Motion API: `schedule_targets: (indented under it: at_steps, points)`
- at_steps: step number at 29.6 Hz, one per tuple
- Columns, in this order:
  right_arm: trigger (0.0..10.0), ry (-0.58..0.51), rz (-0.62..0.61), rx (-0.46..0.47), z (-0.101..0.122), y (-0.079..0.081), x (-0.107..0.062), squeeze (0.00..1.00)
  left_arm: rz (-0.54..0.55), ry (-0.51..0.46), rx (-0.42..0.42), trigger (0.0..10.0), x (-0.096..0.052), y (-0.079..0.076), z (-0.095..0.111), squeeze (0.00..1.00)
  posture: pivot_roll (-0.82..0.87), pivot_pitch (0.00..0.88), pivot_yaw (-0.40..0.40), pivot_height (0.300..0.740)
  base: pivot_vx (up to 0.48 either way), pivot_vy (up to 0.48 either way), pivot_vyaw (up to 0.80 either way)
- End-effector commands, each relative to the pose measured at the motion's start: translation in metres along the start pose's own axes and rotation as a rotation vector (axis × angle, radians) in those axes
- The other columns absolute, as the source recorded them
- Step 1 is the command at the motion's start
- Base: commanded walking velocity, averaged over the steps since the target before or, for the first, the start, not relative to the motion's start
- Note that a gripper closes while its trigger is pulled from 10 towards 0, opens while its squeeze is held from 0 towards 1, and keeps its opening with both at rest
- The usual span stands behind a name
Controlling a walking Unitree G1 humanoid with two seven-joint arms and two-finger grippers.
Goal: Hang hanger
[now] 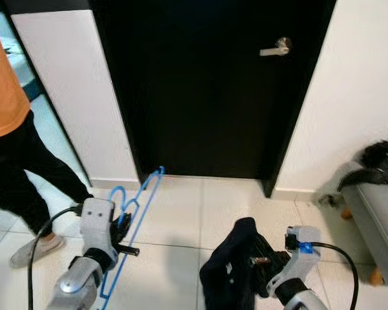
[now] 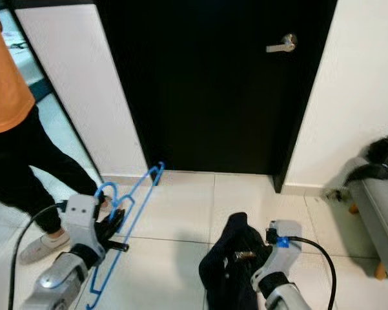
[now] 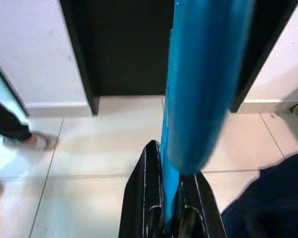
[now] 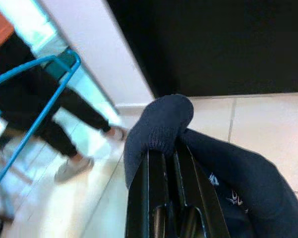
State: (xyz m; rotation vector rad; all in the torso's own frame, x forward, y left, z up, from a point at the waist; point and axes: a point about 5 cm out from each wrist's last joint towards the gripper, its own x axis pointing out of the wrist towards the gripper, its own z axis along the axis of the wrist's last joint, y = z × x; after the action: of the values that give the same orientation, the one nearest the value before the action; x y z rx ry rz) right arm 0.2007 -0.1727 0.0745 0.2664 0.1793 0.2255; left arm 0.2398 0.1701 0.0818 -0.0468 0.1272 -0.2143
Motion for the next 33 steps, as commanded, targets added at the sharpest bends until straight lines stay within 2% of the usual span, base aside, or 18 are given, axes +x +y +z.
schedule_targets:
  at_steps: [1, 20, 33]
  points:
    - [10.0, -0.005, 0.049, -0.043, 0.004, 0.006, 0.002, 0.00, -0.003, 0.002, -0.007, 10.0, -0.002, -0.002, 0.000, 0.00, 0.09, 0.000, 0.007, 0.740, 0.000, 0.000, 0.79]
    - [10.0, 0.021, 0.128, -0.137, 0.012, 0.004, 0.005, 0.00, -0.079, 0.017, -0.040, 10.0, 0.002, -0.021, 0.001, 0.00, 0.09, 0.000, -0.027, 0.740, 0.000, 0.000, 0.79]
    - [10.0, 0.026, 0.164, -0.165, 0.014, 0.004, 0.010, 0.00, -0.094, 0.024, -0.068, 10.0, 0.005, -0.023, 0.000, 0.00, 0.11, 0.000, -0.036, 0.740, 0.000, 0.000, 0.79]
